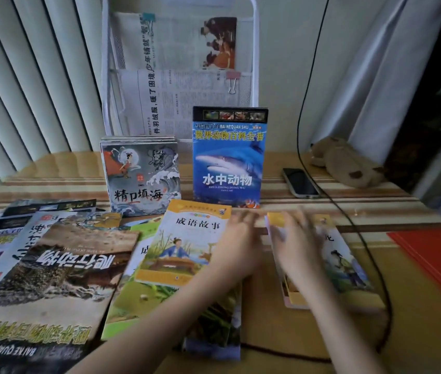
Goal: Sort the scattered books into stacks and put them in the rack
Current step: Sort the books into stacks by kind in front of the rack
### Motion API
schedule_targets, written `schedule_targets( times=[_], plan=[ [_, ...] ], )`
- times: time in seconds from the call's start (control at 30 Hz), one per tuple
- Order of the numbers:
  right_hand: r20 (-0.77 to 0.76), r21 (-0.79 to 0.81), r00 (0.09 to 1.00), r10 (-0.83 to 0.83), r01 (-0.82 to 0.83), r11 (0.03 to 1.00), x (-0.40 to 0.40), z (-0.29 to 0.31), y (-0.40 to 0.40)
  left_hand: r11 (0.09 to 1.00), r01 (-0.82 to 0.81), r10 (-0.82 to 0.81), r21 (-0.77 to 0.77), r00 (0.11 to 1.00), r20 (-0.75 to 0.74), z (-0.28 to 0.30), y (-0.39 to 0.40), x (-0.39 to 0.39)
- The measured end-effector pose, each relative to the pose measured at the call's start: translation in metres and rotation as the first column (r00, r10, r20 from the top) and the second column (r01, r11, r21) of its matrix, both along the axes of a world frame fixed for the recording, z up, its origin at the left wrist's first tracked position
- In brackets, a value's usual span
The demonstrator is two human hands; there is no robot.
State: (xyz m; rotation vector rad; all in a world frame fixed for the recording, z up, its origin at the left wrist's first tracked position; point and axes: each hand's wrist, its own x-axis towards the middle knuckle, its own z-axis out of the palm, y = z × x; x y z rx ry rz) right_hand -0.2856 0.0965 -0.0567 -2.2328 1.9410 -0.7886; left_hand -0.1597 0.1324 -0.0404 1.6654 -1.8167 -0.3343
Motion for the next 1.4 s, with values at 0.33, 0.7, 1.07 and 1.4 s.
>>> schedule_targets(
  times=[0.33,0.7,1.07,1.4],
  plan=[
    [0.668,0.210,0.738,0.096,-0.310,0.927,0.096,0.006,0.033,0.899,-0.401,0.432,0.179,0.879,-0.200,0.008,0.023,0.095],
    [0.471,0.000,0.880,-0.062,0.070,0.998,-0.040,0.028,-0.006,0.984,0.140,-0.033,0.108,0.747,-0.664,0.034,0.005,-0.001],
    [-0.058,0.122,0.998,0.022,-0.015,0.992,0.011,0.010,0.025,0.978,-0.201,0.180,0.048,0.942,0.282,0.004,0.018,0.033],
    [0.607,0.039,0.770,0.194,-0.273,0.961,0.084,-0.008,0.051,0.950,-0.266,0.310,0.163,0.749,-0.586,0.002,0.050,0.126]
  ],
)
